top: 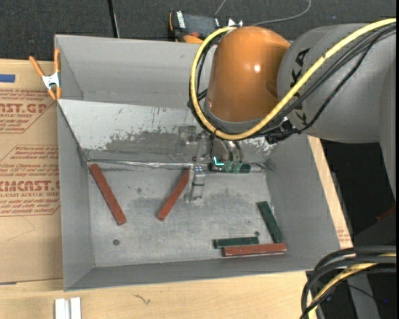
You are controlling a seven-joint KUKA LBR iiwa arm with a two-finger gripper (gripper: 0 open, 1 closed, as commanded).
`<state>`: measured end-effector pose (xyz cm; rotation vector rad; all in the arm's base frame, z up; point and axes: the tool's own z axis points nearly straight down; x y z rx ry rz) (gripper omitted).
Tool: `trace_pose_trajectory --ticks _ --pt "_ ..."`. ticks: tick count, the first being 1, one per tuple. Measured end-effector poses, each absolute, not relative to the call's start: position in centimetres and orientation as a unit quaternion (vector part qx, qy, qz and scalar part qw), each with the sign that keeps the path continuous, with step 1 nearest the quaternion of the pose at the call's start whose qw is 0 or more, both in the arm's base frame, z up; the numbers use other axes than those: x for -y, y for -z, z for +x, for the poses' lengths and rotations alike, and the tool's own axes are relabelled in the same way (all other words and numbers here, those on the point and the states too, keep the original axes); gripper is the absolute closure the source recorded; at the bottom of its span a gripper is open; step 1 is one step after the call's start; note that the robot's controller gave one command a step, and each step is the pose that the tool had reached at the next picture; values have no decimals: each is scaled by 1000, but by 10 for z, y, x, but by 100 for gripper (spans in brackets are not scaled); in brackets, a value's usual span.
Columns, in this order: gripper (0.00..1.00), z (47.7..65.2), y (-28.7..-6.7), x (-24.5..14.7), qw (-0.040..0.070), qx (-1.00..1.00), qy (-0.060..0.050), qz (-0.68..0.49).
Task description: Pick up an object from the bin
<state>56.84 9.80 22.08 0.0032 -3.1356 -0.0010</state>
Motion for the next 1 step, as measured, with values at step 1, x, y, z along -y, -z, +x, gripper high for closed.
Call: trace_pose_trajectory --ticks 1 --pt "0 568 -66 -100 3 1000 0 26"
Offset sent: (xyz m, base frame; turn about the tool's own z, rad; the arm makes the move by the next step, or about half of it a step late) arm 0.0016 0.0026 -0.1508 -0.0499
